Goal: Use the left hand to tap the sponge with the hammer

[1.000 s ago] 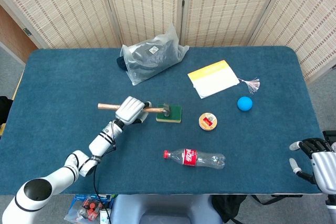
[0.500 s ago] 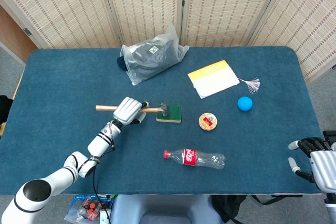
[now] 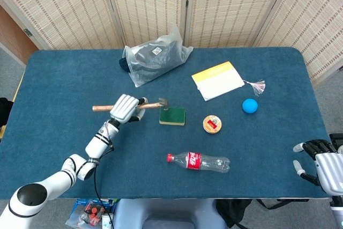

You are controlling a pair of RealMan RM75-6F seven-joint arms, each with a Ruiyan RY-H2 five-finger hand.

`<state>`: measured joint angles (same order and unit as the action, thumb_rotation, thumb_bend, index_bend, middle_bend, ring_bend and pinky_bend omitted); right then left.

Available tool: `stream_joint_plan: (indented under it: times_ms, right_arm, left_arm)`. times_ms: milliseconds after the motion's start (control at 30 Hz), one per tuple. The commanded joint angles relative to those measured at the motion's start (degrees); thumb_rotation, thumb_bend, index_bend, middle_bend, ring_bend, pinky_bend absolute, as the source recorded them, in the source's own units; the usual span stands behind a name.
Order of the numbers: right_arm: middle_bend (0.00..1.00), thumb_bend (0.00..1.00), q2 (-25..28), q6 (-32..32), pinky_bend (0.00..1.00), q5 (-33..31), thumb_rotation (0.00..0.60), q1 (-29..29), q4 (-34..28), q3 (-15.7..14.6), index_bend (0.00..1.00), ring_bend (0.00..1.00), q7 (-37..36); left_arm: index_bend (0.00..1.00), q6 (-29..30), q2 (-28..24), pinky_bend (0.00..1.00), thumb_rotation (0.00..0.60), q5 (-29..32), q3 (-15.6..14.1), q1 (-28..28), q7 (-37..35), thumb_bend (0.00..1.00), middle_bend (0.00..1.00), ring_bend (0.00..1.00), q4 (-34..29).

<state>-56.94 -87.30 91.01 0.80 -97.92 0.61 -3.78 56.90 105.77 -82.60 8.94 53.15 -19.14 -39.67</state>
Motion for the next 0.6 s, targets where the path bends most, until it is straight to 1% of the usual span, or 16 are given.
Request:
stream_joint_plan:
  times_ms: [33, 133, 200, 267, 300, 367, 433, 500, 533, 600]
  right_arm:
    - [0.44, 0.35, -0.04, 0.11, 0.22, 0.07, 0.600, 0.12, 0.07, 0.03, 0.41, 0.28, -0.07]
    - [0.44, 0.35, -0.15, 0.20, 0.22, 0.20, 0.600, 0.24, 0.15, 0.02, 0.41, 0.28, -0.21]
    - [0.44, 0.35, -0.25, 0.20, 0.22, 0.41, 0.600, 0.31, 0.24, -0.02, 0.41, 0.28, -0.30]
    - [0.44, 0.35, -0.34, 0.12, 0.22, 0.64, 0.600, 0.40, 0.31, 0.01, 0.41, 0.28, -0.36]
    - [0.44, 0.35, -0.35, 0.10, 0.22, 0.74, 0.600, 0.43, 0.31, 0.01, 0.41, 0.28, -0.35]
    - [0.44, 0.35, -0.35, 0.08, 0.22, 0.88, 0.600, 0.48, 0.30, 0.00, 0.41, 0.28, -0.34]
    - [0.44, 0.35, -0.36, 0.06, 0.22, 1.26, 0.600, 0.61, 0.23, -0.04, 0.41, 0.28, -0.32]
    - [0.44, 0.35, -0.37, -0.07, 0.22, 1.55, 0.600, 0.66, 0.14, -0.07, 0.41, 0.28, -0.32]
    - [0.44, 0.35, -0.35, -0.16, 0.22, 1.64, 0.600, 0.64, 0.11, -0.09, 0.41, 0.28, -0.33]
    - [0.44, 0.35, -0.30, -0.42, 0.22, 1.79, 0.600, 0.55, 0.09, -0.13, 0.41, 0.28, -0.34]
  left_arm:
    - [0.69, -0.75, -0.59, 0.95, 0.600, 1.25, 0.39, -1.04, 0.69, 0.58, 0.79, 0.81, 0.27]
    - [0.68, -1.65, -1.24, 0.95, 0.600, 2.49, 0.42, -2.26, 2.04, 0.58, 0.79, 0.77, 0.58]
    - [0.65, -2.25, -1.86, 0.93, 0.600, 3.30, 0.41, -3.16, 3.03, 0.58, 0.77, 0.75, 0.19]
    - [0.61, -3.07, -2.72, 0.88, 0.600, 4.15, 0.36, -4.01, 4.32, 0.58, 0.72, 0.71, -1.00]
    - [0.57, -3.42, -3.03, 0.84, 0.600, 4.43, 0.33, -4.23, 4.89, 0.57, 0.67, 0.67, -1.49]
    - [0.47, -4.19, -3.70, 0.72, 0.600, 5.04, 0.35, -4.58, 6.13, 0.54, 0.58, 0.56, -2.73]
    - [0.29, -6.30, -5.32, 0.51, 0.600, 6.24, 0.09, -5.15, 8.71, 0.44, 0.41, 0.35, -5.72]
    - [0.08, -8.37, -7.57, 0.31, 0.600, 8.10, 0.48, -5.71, 10.37, 0.32, 0.17, 0.13, -10.25]
    - [0.03, -8.72, -8.33, 0.24, 0.600, 9.00, 0.89, -5.96, 11.06, 0.29, 0.09, 0.06, -12.05]
    - [0.00, -8.77, -9.63, 0.13, 0.600, 10.66, 1.79, -6.53, 12.15, 0.26, 0.01, 0.00, -15.37]
